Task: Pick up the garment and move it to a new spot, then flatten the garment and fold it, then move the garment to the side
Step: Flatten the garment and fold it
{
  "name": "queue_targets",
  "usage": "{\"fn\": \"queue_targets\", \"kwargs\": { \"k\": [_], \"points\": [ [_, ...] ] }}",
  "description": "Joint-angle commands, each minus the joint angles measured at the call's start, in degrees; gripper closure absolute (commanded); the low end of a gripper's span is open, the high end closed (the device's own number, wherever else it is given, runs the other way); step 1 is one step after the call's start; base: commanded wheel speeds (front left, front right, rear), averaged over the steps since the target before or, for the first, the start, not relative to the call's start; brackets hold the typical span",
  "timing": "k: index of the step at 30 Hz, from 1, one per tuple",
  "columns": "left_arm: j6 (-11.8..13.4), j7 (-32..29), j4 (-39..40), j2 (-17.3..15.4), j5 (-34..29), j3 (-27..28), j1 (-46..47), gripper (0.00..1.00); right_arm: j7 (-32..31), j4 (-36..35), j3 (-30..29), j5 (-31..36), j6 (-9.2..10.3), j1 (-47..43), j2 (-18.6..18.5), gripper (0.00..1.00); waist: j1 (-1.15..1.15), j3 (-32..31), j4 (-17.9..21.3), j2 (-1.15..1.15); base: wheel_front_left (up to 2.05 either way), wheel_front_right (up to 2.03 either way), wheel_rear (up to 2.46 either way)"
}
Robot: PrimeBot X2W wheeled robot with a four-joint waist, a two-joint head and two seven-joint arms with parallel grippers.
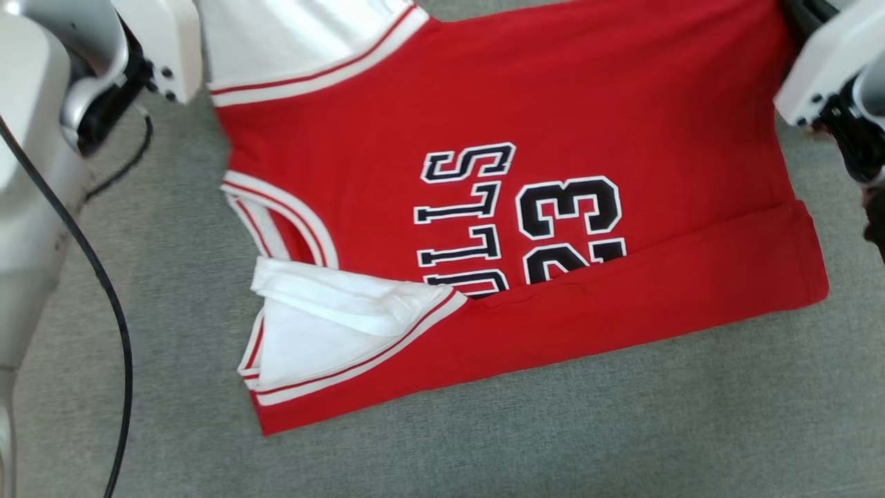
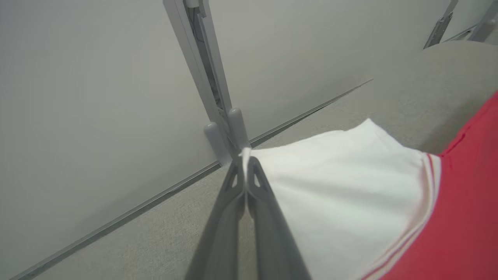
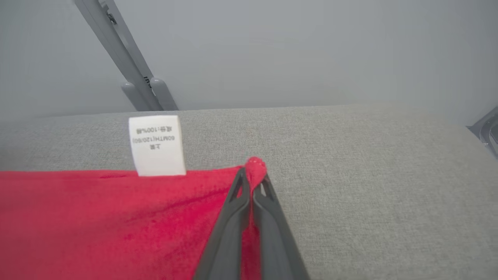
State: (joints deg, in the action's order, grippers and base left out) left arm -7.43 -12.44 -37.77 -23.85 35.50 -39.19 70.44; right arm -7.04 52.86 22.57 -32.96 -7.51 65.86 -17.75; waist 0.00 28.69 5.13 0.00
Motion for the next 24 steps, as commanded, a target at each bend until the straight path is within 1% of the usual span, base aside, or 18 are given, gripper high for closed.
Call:
{"fn": "queue_targets", "kwargs": {
  "k": [1,4,7,9,12,14,17,20,24],
  "points": [
    [0.0,1.0,0.9,-0.4,0.4,-0.5,-1.6,1.00,0.1,0.0,0.1,-1.5,0.04,-1.5,-1.4,1.00,0.00,-1.5,-1.4,0.00,0.00,0.00,0.00],
    [0.0,2.9,3.9,-1.7,1.4,-1.6,-4.2,1.00,0.8,-2.2,1.8,-5.1,0.04,-4.2,-3.6,1.00,0.00,-3.2,-2.6,0.00,0.00,0.00,0.00],
    [0.0,4.6,7.7,-2.9,1.7,-2.4,-7.8,1.00,1.6,-6.3,4.2,-9.8,0.03,-7.8,-6.3,1.00,0.00,-4.7,-3.7,0.00,0.00,0.00,0.00],
    [0.7,5.3,10.6,-4.0,1.2,-2.9,-10.3,1.00,2.1,-9.4,6.3,-12.2,0.04,-10.1,-8.8,1.00,0.00,-5.6,-4.3,0.00,0.00,0.00,0.00],
    [2.7,6.0,16.2,-5.8,0.8,-3.1,-14.4,1.00,2.6,-13.1,9.0,-15.6,0.03,-13.5,-12.2,1.00,0.00,-6.8,-4.9,0.00,0.00,0.00,0.00],
    [4.7,5.9,21.1,-7.1,0.5,-3.4,-17.7,1.00,2.9,-15.1,10.1,-17.8,0.03,-15.4,-14.2,1.00,0.00,-7.3,-5.1,0.00,0.00,0.00,0.00],
    [8.3,5.0,29.6,-9.4,0.6,-3.4,-22.9,1.00,3.5,-17.4,11.5,-20.1,0.03,-17.9,-17.1,1.00,0.00,-7.8,-5.4,0.00,0.00,0.00,0.00],
    [12.5,3.8,37.9,-11.6,0.9,-3.1,-28.4,1.00,4.5,-19.2,12.6,-22.0,0.03,-20.2,-19.2,1.00,0.00,-8.1,-5.7,0.00,0.00,0.00,0.00],
    [17.6,3.2,47.3,-13.6,1.7,-3.0,-35.6,1.00,6.2,-21.4,13.7,-24.2,0.03,-23.2,-21.9,1.00,0.00,-8.5,-6.2,0.00,0.00,0.00,0.00]
  ]
}}
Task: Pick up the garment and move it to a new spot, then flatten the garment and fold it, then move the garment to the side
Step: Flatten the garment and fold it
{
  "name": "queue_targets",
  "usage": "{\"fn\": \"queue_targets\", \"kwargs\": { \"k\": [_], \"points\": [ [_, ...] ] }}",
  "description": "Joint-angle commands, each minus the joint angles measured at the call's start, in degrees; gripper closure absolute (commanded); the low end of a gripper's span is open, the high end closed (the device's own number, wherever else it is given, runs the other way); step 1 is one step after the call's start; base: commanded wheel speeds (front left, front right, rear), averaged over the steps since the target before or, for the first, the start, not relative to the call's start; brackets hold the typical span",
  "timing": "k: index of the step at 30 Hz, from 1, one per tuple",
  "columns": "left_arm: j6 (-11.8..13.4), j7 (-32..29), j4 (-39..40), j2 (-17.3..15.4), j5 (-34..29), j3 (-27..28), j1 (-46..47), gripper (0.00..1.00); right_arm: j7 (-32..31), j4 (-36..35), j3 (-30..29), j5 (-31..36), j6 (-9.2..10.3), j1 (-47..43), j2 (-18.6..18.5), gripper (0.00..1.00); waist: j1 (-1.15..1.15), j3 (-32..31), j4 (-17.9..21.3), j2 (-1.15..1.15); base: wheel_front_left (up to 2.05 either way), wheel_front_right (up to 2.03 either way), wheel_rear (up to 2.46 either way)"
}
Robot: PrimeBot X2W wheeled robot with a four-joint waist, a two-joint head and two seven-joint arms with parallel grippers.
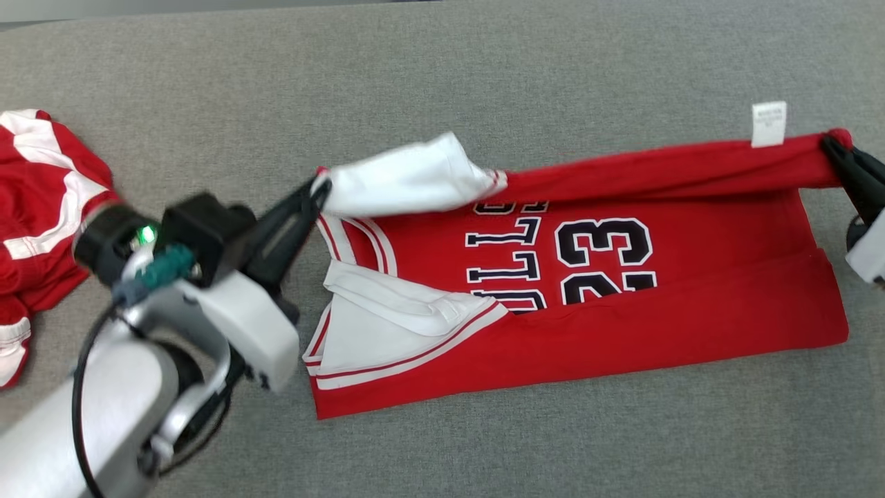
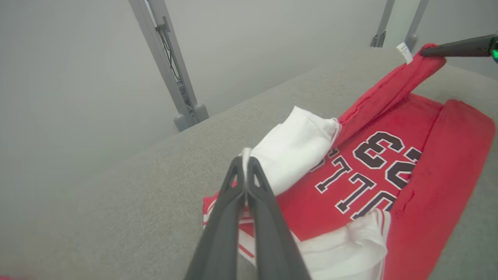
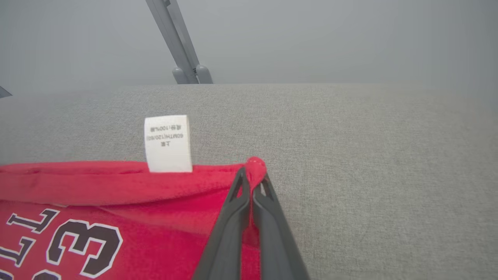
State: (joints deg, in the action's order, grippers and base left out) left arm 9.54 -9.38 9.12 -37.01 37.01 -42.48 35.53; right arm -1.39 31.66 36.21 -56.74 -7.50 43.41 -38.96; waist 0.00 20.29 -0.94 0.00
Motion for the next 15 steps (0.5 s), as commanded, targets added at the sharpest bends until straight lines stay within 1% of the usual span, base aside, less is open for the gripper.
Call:
{"fn": "queue_targets", "kwargs": {
  "k": [1,5,8,9,10,13,14,15],
  "points": [
    [1.7,0.3,2.2,-0.9,0.3,0.5,-2.3,1.00,1.0,-0.7,0.3,-0.7,0.02,-1.5,-1.2,1.00,0.00,-0.1,-0.3,0.00,0.00,0.00,0.00],
    [5.5,0.6,7.9,-1.4,1.2,0.4,-7.9,1.00,4.4,-3.0,1.1,-1.3,0.02,-4.5,-4.0,1.00,0.00,-0.3,-1.2,0.00,0.00,0.00,0.00],
    [7.4,0.6,10.7,-1.6,1.5,-0.1,-11.2,1.00,7.1,-4.3,1.8,-0.9,0.02,-7.0,-5.8,1.00,0.00,-0.4,-1.7,0.00,0.00,0.00,0.00],
    [7.4,0.6,10.7,-1.6,1.5,-0.1,-11.2,1.00,7.1,-4.3,1.8,-0.9,0.02,-7.0,-5.8,1.00,0.00,-0.4,-1.7,0.00,0.00,0.00,0.00],
    [8.7,1.2,12.0,-1.3,1.6,-0.4,-13.1,1.00,8.9,-5.0,1.9,-1.0,0.02,-8.3,-6.4,1.00,0.00,-0.4,-1.8,0.00,0.00,0.00,0.00],
    [9.8,2.6,12.8,-0.3,2.1,-0.9,-15.7,1.00,11.2,-5.6,2.4,-0.5,0.02,-10.1,-7.0,0.98,0.00,-0.1,-1.9,0.00,0.00,0.00,0.00],
    [9.8,2.6,12.8,-0.3,2.1,-0.9,-15.7,1.00,11.2,-5.6,2.4,-0.5,0.02,-10.1,-7.0,0.98,0.00,-0.1,-1.9,0.00,0.00,0.00,0.00],
    [10.2,3.6,12.3,0.6,2.4,-1.3,-17.1,1.00,12.4,-5.7,2.6,-0.3,0.02,-11.2,-6.8,1.00,0.00,0.1,-1.9,0.00,0.00,0.00,0.00]
  ]
}}
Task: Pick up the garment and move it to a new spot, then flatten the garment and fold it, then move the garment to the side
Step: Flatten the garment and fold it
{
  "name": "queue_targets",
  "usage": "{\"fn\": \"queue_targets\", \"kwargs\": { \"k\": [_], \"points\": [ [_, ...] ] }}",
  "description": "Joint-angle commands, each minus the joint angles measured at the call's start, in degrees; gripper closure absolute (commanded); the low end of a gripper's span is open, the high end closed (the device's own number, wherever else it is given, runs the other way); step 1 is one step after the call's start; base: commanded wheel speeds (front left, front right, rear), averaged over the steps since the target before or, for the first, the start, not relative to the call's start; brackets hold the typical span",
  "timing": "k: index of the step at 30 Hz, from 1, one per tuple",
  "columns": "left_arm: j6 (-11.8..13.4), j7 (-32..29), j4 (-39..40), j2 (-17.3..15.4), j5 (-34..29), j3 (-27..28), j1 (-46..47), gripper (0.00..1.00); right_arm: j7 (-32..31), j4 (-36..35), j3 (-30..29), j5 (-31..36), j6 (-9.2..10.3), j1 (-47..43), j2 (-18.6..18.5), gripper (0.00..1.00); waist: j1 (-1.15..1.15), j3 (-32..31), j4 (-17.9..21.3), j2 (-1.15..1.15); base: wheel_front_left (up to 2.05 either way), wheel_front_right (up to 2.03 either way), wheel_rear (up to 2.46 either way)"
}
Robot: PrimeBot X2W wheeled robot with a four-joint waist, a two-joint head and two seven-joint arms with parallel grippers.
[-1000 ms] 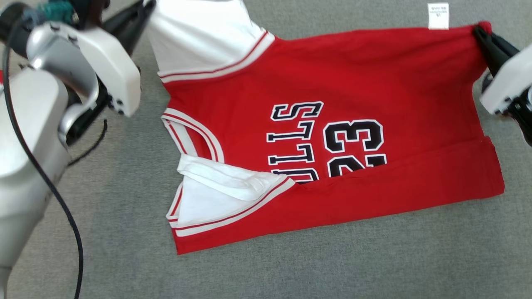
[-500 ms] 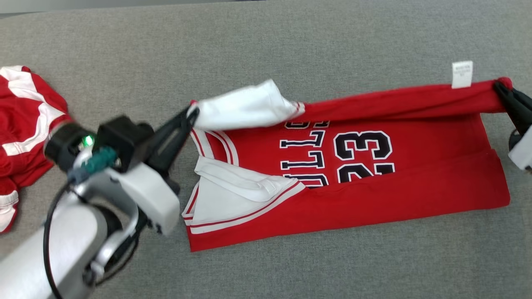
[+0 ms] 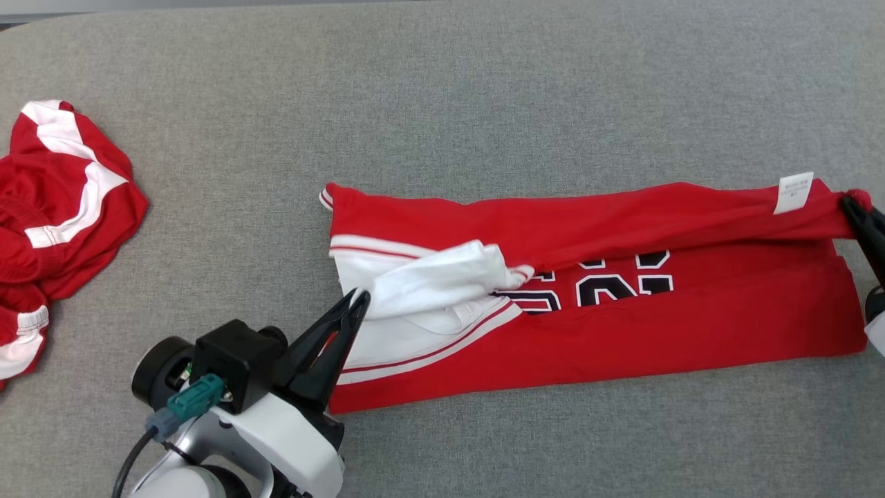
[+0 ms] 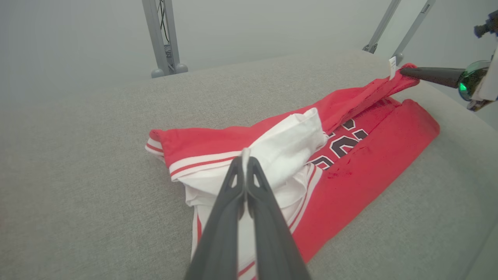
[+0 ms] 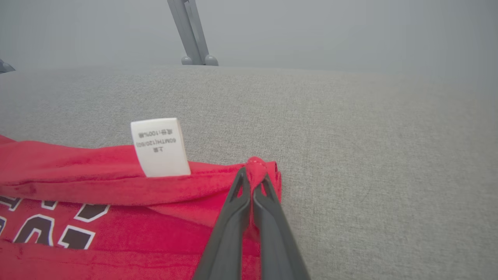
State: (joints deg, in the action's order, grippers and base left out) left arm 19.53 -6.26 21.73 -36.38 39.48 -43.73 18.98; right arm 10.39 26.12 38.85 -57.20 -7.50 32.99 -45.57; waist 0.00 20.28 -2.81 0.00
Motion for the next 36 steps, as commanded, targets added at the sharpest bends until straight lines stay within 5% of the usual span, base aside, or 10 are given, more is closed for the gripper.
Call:
{"fn": "queue_targets", "kwargs": {
  "k": [1,18,19,21,22,23,25,26,36],
  "points": [
    [0.4,1.0,-0.9,0.2,-0.2,-0.2,-0.9,1.00,1.2,0.1,0.1,0.3,0.02,-1.2,-0.2,1.00,0.00,0.2,0.0,0.00,0.00,0.00,0.00],
    [0.1,5.5,-11.5,3.9,1.0,-1.7,-4.2,1.00,4.4,4.1,1.5,1.5,0.02,-4.9,2.6,0.93,0.00,0.6,0.9,0.00,0.00,0.00,0.00],
    [-0.1,5.6,-11.7,3.9,1.2,-1.6,-4.1,1.00,4.4,4.4,1.5,1.7,0.02,-4.9,2.8,0.87,0.00,0.5,0.9,0.00,0.00,0.00,0.00],
    [-0.3,4.8,-12.2,3.7,1.5,-1.8,-4.2,1.00,4.5,5.1,1.5,1.6,0.02,-4.9,3.2,0.51,0.00,0.2,0.9,0.00,0.00,0.00,0.00],
    [-0.4,4.5,-12.4,3.8,1.8,-2.0,-4.2,1.00,4.5,5.5,1.5,1.7,0.02,-4.8,3.4,0.00,0.00,0.1,0.8,0.00,0.00,0.00,0.00],
    [-0.4,4.3,-12.6,3.9,1.9,-2.1,-4.2,1.00,4.5,6.0,1.3,1.7,0.03,-4.8,3.5,0.00,0.00,-0.1,0.8,0.00,0.00,0.00,0.00],
    [-0.1,4.6,-12.8,4.6,1.7,-2.2,-4.0,0.52,4.7,6.7,0.8,1.8,0.02,-4.7,4.1,0.00,0.00,-0.6,0.7,0.00,0.00,0.00,0.00],
    [0.2,5.0,-12.9,4.9,1.7,-2.0,-3.9,0.01,4.8,7.1,0.5,1.5,0.02,-4.9,4.3,0.00,0.00,-0.9,0.7,0.00,0.00,0.00,0.00],
    [4.5,13.8,-14.9,8.1,2.1,2.8,-6.6,0.00,4.8,7.1,-8.1,9.4,0.02,-6.6,7.1,0.00,0.00,-6.6,1.6,0.00,0.00,0.00,0.00]
  ]
}}
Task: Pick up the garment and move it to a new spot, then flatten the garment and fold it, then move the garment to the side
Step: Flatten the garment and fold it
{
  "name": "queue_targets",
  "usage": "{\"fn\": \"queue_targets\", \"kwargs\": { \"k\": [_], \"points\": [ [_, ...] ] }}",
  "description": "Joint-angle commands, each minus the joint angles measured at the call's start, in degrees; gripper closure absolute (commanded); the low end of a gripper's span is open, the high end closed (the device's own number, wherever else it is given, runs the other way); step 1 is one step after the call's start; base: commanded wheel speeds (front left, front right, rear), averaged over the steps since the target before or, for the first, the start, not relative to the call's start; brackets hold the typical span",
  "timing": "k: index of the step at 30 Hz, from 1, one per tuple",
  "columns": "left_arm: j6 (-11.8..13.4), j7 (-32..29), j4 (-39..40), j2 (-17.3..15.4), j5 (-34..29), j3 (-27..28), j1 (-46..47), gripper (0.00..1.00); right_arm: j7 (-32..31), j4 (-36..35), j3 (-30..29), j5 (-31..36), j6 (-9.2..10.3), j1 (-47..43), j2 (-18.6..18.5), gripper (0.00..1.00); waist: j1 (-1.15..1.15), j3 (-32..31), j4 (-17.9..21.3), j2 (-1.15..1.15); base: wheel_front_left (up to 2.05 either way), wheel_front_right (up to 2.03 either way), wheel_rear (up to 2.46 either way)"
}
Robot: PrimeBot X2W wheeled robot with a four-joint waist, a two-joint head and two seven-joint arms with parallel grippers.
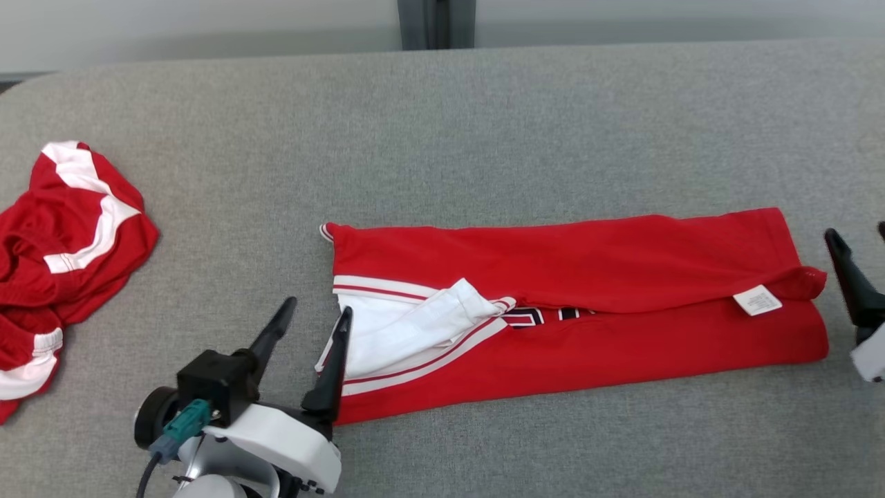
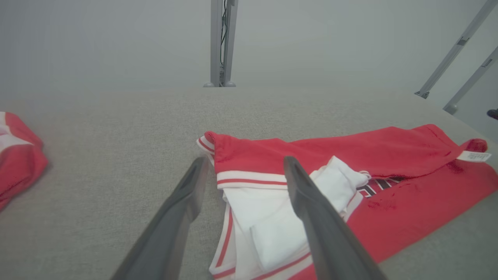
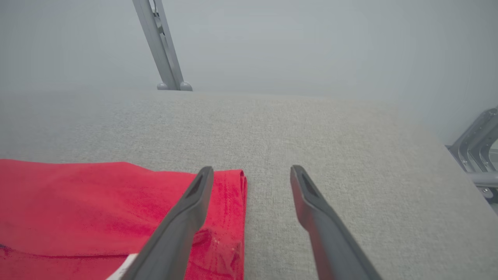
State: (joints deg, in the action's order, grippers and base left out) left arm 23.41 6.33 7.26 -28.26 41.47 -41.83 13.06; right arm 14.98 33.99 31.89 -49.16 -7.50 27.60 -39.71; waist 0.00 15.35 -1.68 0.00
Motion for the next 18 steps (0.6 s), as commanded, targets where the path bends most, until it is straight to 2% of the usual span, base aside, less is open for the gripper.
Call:
{"fn": "queue_targets", "kwargs": {
  "k": [1,3,8,18],
  "points": [
    [1.1,2.4,-0.7,0.4,0.3,1.6,-1.0,0.00,0.3,-1.6,-2.6,3.0,0.02,-1.8,2.1,0.00,0.00,-2.3,0.7,0.00,0.00,0.00,0.00],
    [1.6,3.6,-1.1,0.7,0.2,2.2,-1.2,0.00,0.3,-2.5,-3.9,4.4,0.03,-2.4,3.0,0.00,0.00,-3.0,0.8,0.00,0.00,0.00,0.00],
    [3.3,7.6,-2.8,2.9,-1.2,5.1,-3.0,0.00,0.3,-8.3,-8.9,10.9,0.02,-6.7,8.7,0.00,0.00,-6.2,1.2,0.00,0.00,0.00,0.00],
    [1.7,8.9,-4.9,7.0,-9.2,10.0,-9.2,0.00,0.3,-15.2,-12.1,18.1,0.02,-15.5,16.7,0.00,0.00,-11.8,1.3,0.00,0.00,0.00,0.00]
  ]
}}
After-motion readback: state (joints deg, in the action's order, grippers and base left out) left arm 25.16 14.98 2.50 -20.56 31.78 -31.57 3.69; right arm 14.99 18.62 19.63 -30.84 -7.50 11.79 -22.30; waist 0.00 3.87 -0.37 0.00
